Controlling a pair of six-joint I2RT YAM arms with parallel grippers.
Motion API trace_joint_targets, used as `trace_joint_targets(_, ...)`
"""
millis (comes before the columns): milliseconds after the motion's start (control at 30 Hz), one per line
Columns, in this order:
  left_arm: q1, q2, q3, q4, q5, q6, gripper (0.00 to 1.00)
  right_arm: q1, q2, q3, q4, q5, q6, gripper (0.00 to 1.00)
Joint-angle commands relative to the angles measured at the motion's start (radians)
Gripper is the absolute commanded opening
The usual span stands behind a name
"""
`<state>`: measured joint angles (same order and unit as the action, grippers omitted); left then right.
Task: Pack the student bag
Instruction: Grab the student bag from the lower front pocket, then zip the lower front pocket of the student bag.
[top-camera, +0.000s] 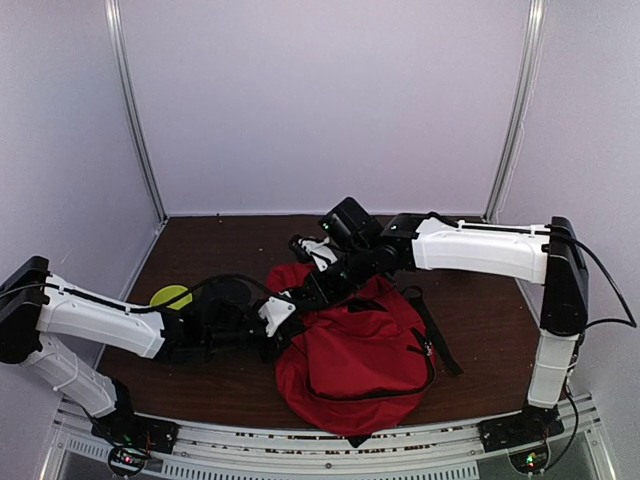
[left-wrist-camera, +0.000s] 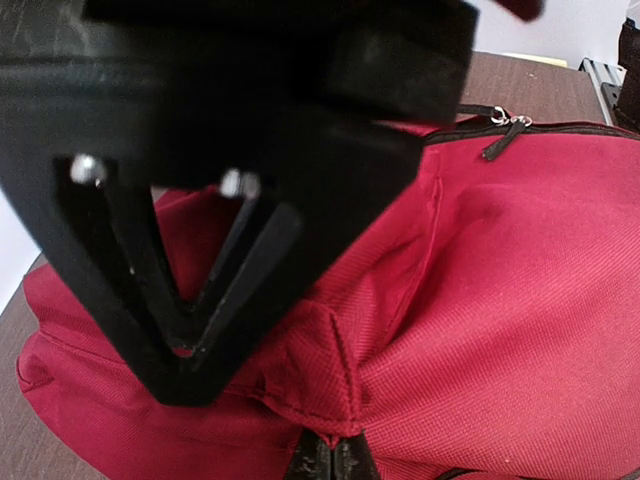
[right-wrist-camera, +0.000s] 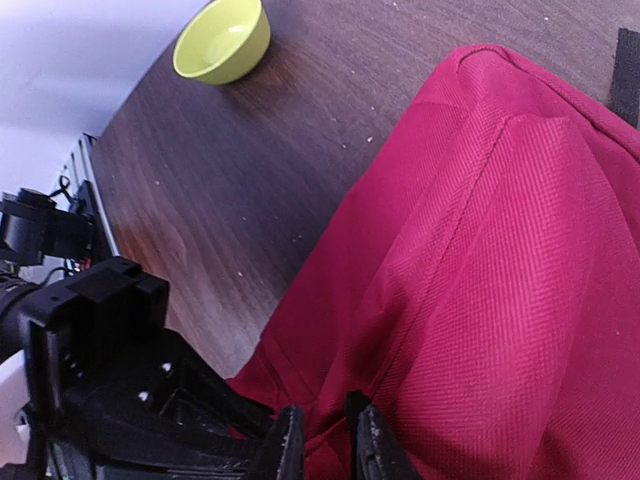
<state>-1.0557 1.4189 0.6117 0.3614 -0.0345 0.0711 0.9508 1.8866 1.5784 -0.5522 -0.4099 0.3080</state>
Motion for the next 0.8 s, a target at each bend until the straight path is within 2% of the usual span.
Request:
trace_joint_targets(0, 0.000, -0.024, -0.004, 0.068, -0.020, 0.013, 0.00, 0.012, 0.030, 0.064, -0.136, 0.101, -0.054, 0.21)
trace_joint_targets(233, -0.001, -0.026, -0.017, 0.086, -0.031, 0.016, 0.00, 0.029, 0.110, 0.140, -0.253, 0.235, -0.104, 0.33)
trace_joint_targets(467, 0.000, -0.035, -0.028, 0.092, -0.079, 0.016, 0.00, 0.056, 0.186, 0.189, -0.338, 0.290, -0.140, 0.34)
trace_joint_targets(600, 0.000, -0.045, -0.042, 0.102, -0.095, 0.015, 0.00, 0.055, 0.205, 0.184, -0.339, 0.214, -0.143, 0.27)
trace_joint_targets(700, 0.000, -0.050, -0.046, 0.097, -0.099, 0.015, 0.00, 0.055, 0.187, 0.152, -0.282, 0.069, -0.139, 0.12)
trace_joint_targets(767, 0.000, -0.055, -0.050, 0.091, -0.098, 0.012, 0.00, 0.049, 0.159, 0.129, -0.238, 0.039, -0.123, 0.01)
